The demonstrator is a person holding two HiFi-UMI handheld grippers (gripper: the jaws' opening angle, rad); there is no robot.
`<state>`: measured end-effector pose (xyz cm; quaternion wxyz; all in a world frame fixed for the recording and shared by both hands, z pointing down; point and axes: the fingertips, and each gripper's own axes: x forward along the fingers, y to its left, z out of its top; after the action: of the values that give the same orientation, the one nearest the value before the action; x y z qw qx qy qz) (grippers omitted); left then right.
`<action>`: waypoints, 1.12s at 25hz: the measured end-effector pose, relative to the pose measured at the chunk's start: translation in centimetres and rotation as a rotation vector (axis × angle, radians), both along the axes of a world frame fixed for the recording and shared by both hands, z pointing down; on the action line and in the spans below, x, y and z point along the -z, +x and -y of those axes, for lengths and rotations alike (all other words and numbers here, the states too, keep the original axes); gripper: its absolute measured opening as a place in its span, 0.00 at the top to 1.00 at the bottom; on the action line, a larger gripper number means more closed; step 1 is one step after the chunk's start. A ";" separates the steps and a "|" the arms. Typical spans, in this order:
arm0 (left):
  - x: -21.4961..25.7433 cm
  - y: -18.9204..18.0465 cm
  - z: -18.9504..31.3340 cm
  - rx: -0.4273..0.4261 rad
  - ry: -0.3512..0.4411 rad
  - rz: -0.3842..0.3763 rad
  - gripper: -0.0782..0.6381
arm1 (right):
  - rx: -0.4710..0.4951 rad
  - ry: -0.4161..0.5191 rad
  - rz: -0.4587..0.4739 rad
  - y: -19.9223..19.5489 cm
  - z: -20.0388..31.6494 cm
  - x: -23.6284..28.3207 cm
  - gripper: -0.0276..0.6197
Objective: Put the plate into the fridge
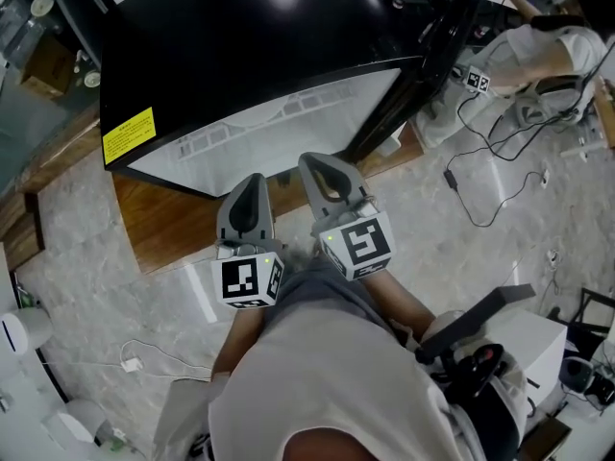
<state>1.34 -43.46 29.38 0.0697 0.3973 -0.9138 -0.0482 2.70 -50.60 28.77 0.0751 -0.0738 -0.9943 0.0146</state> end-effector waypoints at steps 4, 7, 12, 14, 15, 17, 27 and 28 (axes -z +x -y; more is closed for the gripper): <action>-1.0 0.4 0.6 0.000 0.008 0.003 0.86 | -0.046 -0.010 0.000 1.2 1.3 -1.0 0.93; -1.4 0.3 1.1 -0.002 0.015 -0.002 0.86 | -0.060 0.005 0.004 1.7 1.8 -1.0 0.93; -1.0 1.0 0.9 -0.022 0.018 -0.007 0.86 | -0.087 0.020 0.001 3.2 1.5 -0.6 0.93; -0.6 1.3 0.6 -0.028 0.018 -0.005 0.86 | -0.088 0.034 0.004 3.6 1.1 -0.3 0.93; -0.4 1.3 0.4 -0.028 0.017 -0.003 0.86 | -0.087 0.034 0.002 3.7 0.8 -0.1 0.93; 0.0 1.4 -0.1 -0.024 0.015 -0.001 0.86 | -0.080 0.030 0.001 3.9 0.2 0.3 0.93; 0.9 1.5 -0.5 -0.009 0.013 0.020 0.86 | -0.067 0.051 0.030 4.1 -0.4 1.6 0.93; 1.1 1.5 -0.8 -0.007 0.014 0.021 0.86 | -0.066 0.052 0.030 4.1 -0.6 1.8 0.93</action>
<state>2.88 -42.69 28.23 0.0575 0.4016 -0.9126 -0.0501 6.80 -50.00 27.00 0.0618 -0.0392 -0.9973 -0.0098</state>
